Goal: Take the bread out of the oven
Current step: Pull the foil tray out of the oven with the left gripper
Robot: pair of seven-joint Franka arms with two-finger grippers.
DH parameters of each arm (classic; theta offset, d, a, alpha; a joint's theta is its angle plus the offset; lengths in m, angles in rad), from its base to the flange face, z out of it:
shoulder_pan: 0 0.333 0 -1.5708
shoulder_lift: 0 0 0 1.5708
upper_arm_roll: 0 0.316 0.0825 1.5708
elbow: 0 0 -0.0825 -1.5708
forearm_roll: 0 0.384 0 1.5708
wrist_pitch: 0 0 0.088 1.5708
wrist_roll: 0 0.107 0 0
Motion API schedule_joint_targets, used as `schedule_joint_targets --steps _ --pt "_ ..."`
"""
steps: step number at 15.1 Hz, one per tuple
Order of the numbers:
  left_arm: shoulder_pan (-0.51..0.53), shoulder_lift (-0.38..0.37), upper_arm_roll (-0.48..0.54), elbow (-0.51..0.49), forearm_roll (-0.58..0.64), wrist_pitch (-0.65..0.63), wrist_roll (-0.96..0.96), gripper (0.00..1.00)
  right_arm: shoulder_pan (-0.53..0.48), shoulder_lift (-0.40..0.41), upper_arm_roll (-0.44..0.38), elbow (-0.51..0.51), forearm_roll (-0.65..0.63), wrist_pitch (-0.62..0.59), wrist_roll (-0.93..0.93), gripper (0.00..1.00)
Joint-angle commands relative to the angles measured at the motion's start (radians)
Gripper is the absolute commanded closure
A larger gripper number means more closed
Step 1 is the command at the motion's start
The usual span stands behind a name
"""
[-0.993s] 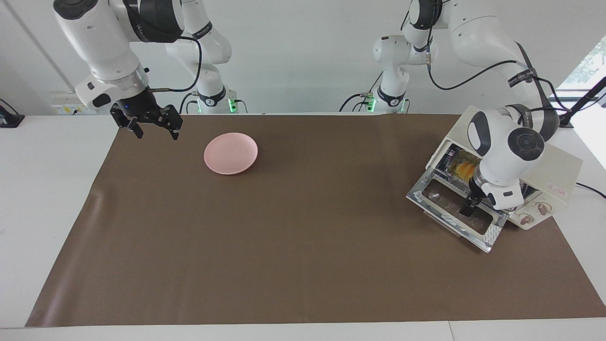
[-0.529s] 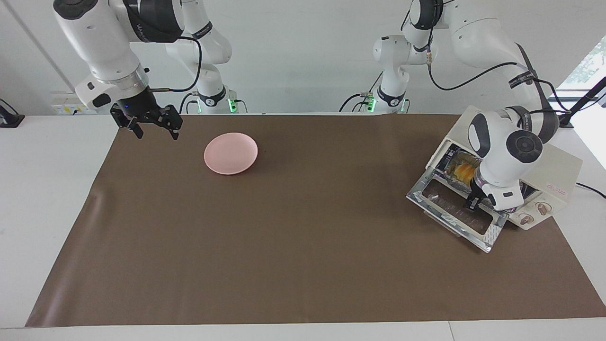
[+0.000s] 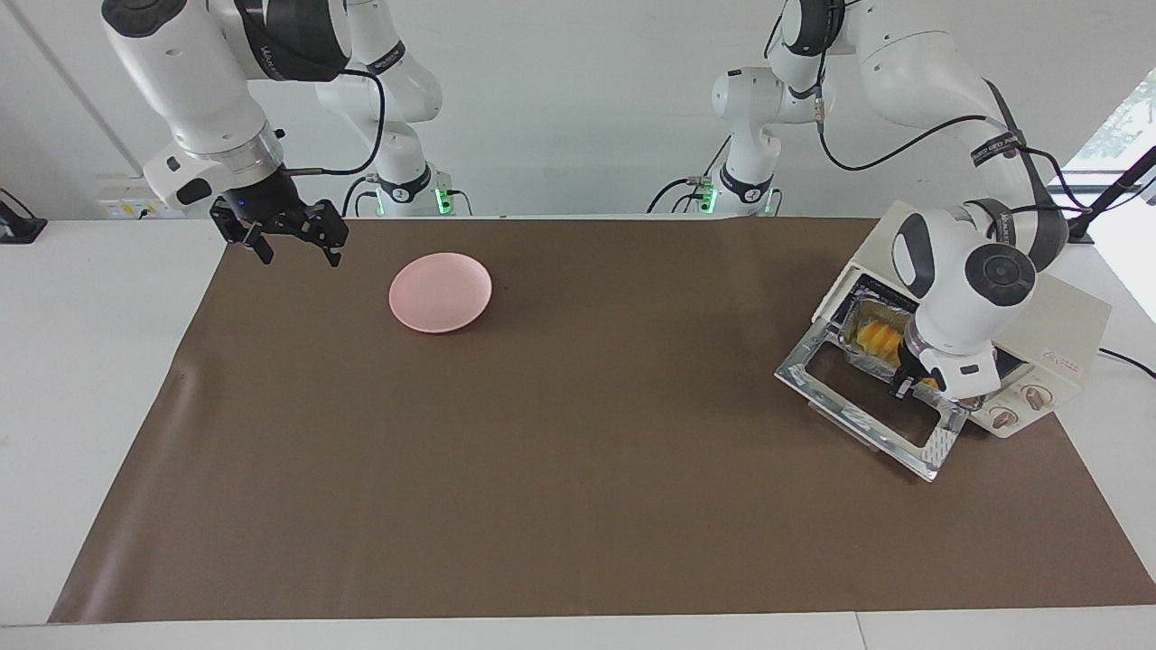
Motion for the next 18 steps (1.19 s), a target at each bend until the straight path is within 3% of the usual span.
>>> schedule_joint_targets --steps 1,3,5,9,12,18 --pt "-0.067 0.069 -0.002 0.164 -0.014 -0.065 0.002 1.00 -0.010 0.003 0.006 0.007 0.011 -0.014 -0.015 0.00" --pt "-0.110 0.110 -0.001 0.252 -0.125 -0.094 0.001 1.00 -0.010 0.003 0.006 0.007 0.011 -0.014 -0.015 0.00" --pt "-0.234 0.122 0.006 0.266 -0.137 -0.090 -0.011 1.00 -0.010 0.003 0.006 0.007 0.011 -0.014 -0.015 0.00" --pt "-0.362 0.128 0.004 0.297 -0.219 -0.094 -0.045 1.00 -0.010 0.003 0.006 0.007 0.011 -0.014 -0.015 0.00" --pt "-0.512 0.127 0.010 0.297 -0.216 -0.108 -0.053 1.00 -0.010 0.003 0.006 0.007 0.011 -0.014 -0.015 0.00" --pt "-0.696 0.179 0.010 0.300 -0.156 -0.085 -0.147 1.00 -0.010 0.003 0.006 0.007 0.011 -0.014 -0.015 0.00"
